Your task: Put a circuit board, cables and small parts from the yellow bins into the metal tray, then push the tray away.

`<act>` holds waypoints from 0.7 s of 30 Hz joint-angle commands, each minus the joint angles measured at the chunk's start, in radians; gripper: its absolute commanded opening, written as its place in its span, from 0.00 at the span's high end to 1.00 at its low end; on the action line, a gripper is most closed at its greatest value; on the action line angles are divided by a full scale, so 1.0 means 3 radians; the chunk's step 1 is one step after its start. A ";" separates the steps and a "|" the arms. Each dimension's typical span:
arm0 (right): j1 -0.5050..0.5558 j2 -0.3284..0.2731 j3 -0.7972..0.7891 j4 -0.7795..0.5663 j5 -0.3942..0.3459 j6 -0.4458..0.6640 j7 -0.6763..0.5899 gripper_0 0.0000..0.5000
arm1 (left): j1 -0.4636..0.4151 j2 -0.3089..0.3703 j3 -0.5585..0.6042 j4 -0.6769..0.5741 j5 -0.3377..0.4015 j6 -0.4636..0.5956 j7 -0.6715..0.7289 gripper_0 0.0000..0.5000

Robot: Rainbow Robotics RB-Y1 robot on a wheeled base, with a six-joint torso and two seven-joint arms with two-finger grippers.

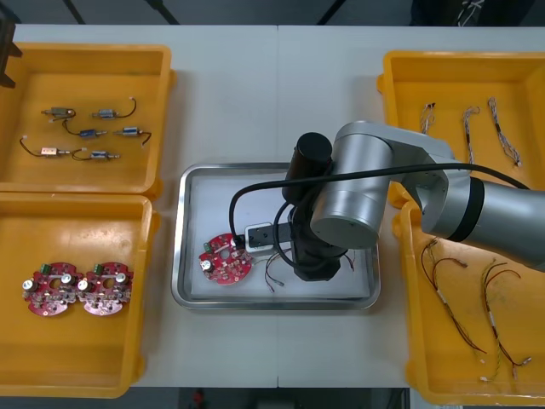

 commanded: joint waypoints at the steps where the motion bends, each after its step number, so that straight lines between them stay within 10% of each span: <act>1: 0.0019 -0.0186 -0.0083 -0.0261 -0.0054 0.0065 0.0030 0.00 | -0.0238 -0.0143 -0.0283 0.0126 -0.0080 -0.0268 0.0278 0.00; 21: 0.0019 -0.0473 -0.1514 -0.0501 -0.0596 0.1308 -0.0696 0.00 | -0.0233 -0.0475 -0.0498 0.0566 -0.0427 -0.0841 0.0263 0.00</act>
